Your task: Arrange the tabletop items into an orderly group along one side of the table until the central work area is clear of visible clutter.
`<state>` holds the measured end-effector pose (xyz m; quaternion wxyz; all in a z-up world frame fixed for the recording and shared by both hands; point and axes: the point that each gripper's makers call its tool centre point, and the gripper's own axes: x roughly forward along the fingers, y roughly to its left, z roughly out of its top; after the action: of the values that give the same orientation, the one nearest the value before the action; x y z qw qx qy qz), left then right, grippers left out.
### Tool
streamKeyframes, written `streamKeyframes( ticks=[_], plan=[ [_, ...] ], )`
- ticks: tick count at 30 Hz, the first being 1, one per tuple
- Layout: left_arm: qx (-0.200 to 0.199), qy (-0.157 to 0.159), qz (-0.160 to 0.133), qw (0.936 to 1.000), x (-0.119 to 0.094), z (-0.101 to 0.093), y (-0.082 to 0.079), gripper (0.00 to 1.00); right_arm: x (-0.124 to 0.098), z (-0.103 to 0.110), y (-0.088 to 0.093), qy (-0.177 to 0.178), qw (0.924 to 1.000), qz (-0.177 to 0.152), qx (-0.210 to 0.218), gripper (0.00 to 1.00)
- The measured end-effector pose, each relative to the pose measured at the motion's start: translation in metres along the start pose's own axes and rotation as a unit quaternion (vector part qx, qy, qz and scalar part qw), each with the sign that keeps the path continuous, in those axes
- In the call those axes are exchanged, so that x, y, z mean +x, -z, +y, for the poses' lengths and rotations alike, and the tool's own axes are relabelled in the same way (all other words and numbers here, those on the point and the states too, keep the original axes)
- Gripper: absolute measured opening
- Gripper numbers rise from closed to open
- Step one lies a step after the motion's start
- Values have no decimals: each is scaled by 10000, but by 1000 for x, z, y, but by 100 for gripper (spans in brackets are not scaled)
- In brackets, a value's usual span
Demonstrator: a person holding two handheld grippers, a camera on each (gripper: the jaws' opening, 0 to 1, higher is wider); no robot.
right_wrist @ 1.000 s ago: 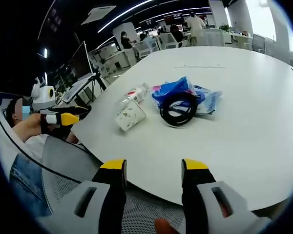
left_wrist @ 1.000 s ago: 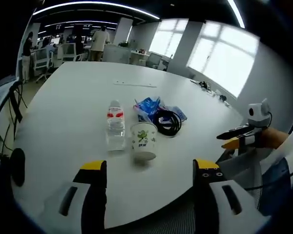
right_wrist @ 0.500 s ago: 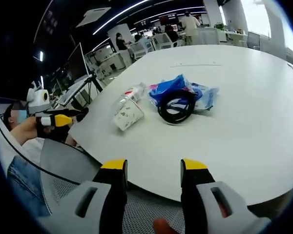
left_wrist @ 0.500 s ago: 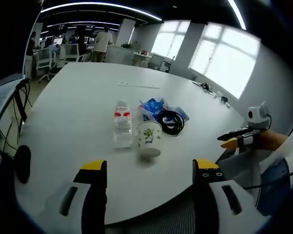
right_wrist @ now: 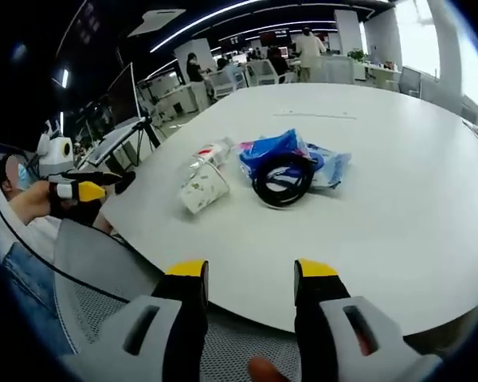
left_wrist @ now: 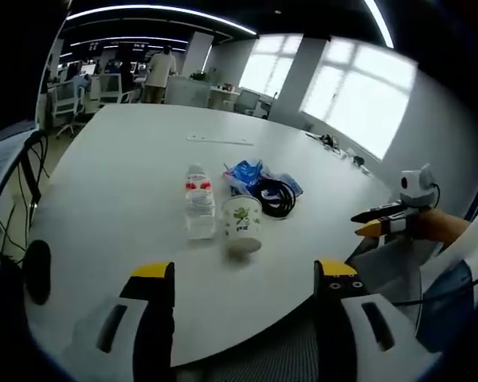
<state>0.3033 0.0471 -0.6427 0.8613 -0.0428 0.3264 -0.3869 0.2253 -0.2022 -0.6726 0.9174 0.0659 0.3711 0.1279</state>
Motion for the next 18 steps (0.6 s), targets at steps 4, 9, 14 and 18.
streamKeyframes(
  ticks=[4,9,14,18],
  plan=[
    [49,-26,-41,10000,-1,2,-2,72,1,0,-1,-26,10000,-37,-61,42],
    [-170,-260,-134,9994,-3,2,-8,72,1,6,-1,-397,9992,5,71,42],
    [-179,-463,-216,9985,-9,-4,-13,72,9,4,-3,-682,9970,77,350,41],
    [-315,-680,-165,9971,-8,-3,-9,72,13,8,-13,-973,9951,50,192,41]
  ],
)
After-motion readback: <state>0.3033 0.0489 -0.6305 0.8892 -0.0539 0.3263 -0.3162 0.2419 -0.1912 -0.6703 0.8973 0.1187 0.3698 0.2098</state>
